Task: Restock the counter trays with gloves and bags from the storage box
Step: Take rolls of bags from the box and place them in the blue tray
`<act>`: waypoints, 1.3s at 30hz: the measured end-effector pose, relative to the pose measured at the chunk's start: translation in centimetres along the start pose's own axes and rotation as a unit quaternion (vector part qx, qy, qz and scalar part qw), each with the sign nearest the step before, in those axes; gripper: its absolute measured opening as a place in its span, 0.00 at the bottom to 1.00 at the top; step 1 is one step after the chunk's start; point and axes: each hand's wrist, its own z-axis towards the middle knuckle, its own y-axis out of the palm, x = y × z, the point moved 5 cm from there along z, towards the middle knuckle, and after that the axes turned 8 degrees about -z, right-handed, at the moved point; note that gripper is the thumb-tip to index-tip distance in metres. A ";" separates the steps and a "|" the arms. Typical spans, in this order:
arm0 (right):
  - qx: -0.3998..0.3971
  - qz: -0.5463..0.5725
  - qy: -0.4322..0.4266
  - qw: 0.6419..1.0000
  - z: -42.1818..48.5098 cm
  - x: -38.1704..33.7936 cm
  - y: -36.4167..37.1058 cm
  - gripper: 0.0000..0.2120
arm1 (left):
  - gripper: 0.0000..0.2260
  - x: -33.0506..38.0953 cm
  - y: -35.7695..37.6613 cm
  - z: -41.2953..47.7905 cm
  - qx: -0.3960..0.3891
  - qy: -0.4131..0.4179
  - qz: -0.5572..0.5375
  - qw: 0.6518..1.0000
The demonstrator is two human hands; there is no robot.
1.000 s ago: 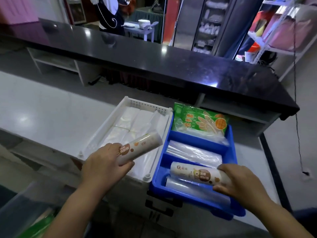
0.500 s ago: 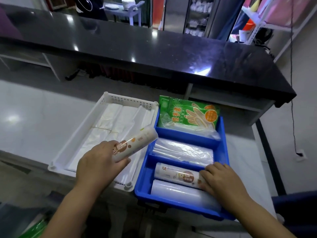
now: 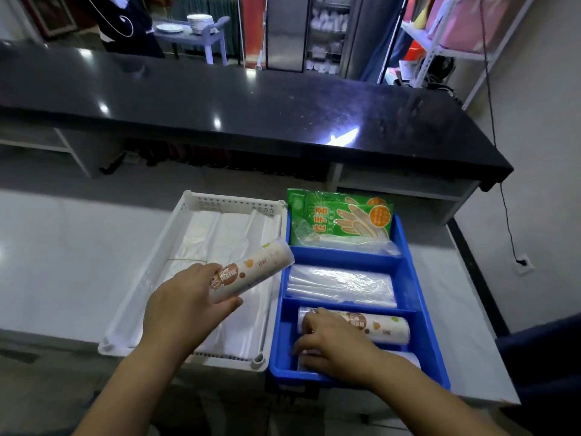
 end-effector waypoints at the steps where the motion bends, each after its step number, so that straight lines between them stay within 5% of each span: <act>1: 0.003 -0.013 -0.004 1.000 0.1 -0.1 -0.1 0.12 | 0.23 -0.2 -0.1 0.0 -0.003 0.000 -0.002 1.000; 6: 0.028 -0.027 0.017 0.999 -0.1 -0.6 -0.7 0.10 | 0.24 0.1 0.9 0.1 -0.029 0.026 -0.009 0.999; 13: 0.117 0.135 0.128 0.976 -4.1 0.2 -3.6 0.16 | 0.27 2.5 2.8 0.7 -0.075 0.064 -0.022 0.995; 17: 0.227 0.174 0.198 0.937 -6.9 1.1 -4.4 0.29 | 0.24 4.8 3.5 0.5 -0.091 0.104 -0.016 0.990; 22: 0.255 0.168 0.254 0.918 -9.6 2.1 -3.9 0.22 | 0.25 7.3 4.3 0.0 -0.112 0.149 -0.009 0.983; 24: 0.302 0.226 0.274 0.885 -11.0 2.6 -4.2 0.19 | 0.25 8.3 4.8 -0.1 -0.120 0.170 -0.004 0.978; 27: 0.440 0.324 0.276 0.791 -13.3 3.5 -6.2 0.17 | 0.22 10.0 5.8 -0.5 -0.144 0.202 -0.014 0.969; 31: 0.566 0.325 0.287 0.701 -16.3 5.0 -9.1 0.18 | 0.22 12.4 8.6 -1.6 -0.218 0.242 -0.054 0.944; 35: 0.625 0.306 0.314 0.645 -18.5 5.4 -9.7 0.20 | 0.23 13.9 11.0 -2.1 -0.257 0.266 -0.070 0.926; 39: 0.627 0.311 0.340 0.628 -19.7 5.5 -8.6 0.20 | 0.26 14.4 13.2 -2.5 -0.270 0.291 -0.043 0.917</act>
